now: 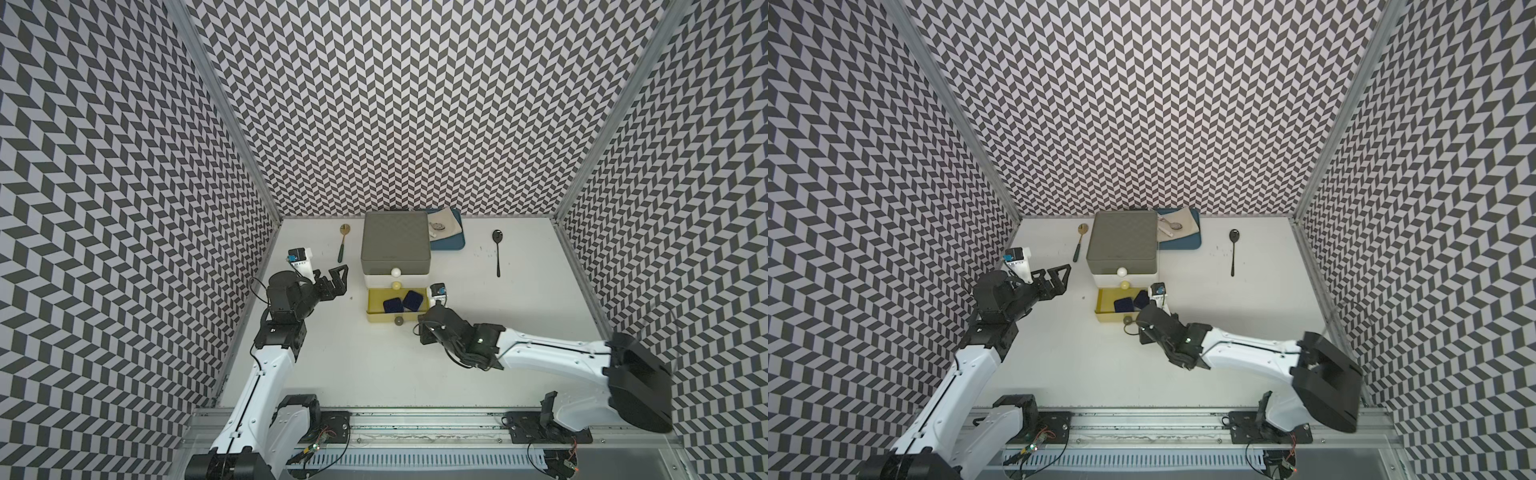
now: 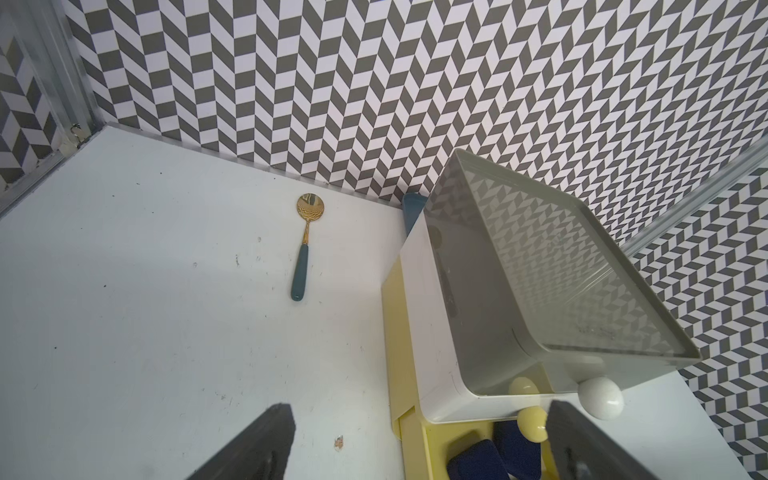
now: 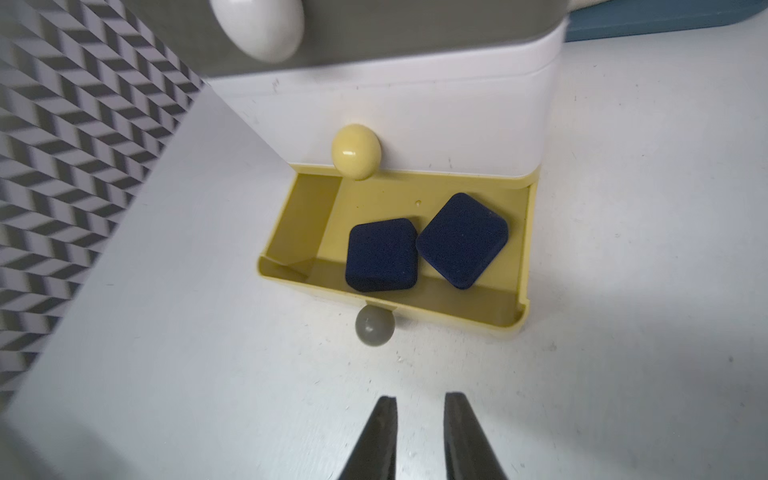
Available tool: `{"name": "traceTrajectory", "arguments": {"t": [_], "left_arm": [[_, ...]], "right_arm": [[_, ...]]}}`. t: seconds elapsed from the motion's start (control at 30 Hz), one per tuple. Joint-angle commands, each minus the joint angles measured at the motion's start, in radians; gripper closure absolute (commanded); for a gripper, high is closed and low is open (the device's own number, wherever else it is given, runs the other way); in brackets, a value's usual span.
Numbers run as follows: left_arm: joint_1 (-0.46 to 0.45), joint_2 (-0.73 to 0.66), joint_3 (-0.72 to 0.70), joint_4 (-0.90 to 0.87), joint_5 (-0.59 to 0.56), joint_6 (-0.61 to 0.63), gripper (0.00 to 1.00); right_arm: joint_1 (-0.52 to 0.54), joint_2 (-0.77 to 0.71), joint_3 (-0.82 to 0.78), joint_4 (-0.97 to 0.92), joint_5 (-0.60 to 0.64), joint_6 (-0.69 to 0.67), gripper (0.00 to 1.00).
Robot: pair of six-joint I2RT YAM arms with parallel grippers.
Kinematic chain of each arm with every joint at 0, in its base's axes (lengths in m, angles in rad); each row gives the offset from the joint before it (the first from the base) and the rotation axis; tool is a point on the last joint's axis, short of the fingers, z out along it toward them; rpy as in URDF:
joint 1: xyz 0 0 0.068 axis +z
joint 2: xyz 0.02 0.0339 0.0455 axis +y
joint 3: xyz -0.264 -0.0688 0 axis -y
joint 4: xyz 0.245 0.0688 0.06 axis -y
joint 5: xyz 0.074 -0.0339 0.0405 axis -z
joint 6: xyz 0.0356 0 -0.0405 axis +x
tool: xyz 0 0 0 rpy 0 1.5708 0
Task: Place the brooch boxes into the drawer by color
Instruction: Close the drawer in the storage box.
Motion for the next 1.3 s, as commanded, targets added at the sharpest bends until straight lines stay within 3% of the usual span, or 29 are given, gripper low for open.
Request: {"name": "traceTrajectory", "arguments": {"t": [0.0,0.1,0.13,0.17,0.27,0.4,0.47,0.9,1.27], "left_arm": [[0.007,0.002,-0.006,-0.002,-0.001,0.008,0.00],[0.007,0.005,-0.008,-0.002,0.001,0.008,0.00],[0.007,0.005,-0.007,-0.003,0.001,0.008,0.00],[0.007,0.003,-0.007,-0.004,0.001,0.007,0.00],[0.009,0.003,-0.010,0.000,0.001,0.004,0.00],[0.009,0.005,-0.010,0.000,0.001,0.002,0.00],[0.009,0.005,-0.010,-0.001,0.000,0.002,0.00],[0.012,0.008,-0.010,-0.002,-0.001,0.005,0.00],[0.012,0.010,-0.014,0.001,0.011,-0.004,0.00]], "right_arm": [[-0.091,-0.165,-0.139,0.094,-0.052,0.043,0.75],[-0.241,-0.253,-0.234,0.099,-0.052,0.043,0.75],[-0.282,-0.274,-0.257,0.114,-0.478,0.113,0.95],[-0.315,-0.291,-0.276,0.127,-0.589,0.123,1.00],[-0.375,-0.275,-0.285,0.162,-0.723,0.111,1.00],[-0.382,-0.110,-0.187,0.111,-0.884,0.035,1.00],[-0.380,-0.029,-0.160,0.110,-0.918,0.031,1.00],[-0.379,0.244,-0.061,0.311,-0.823,0.066,1.00],[-0.379,0.380,0.051,0.329,-0.823,0.066,1.00]]}}
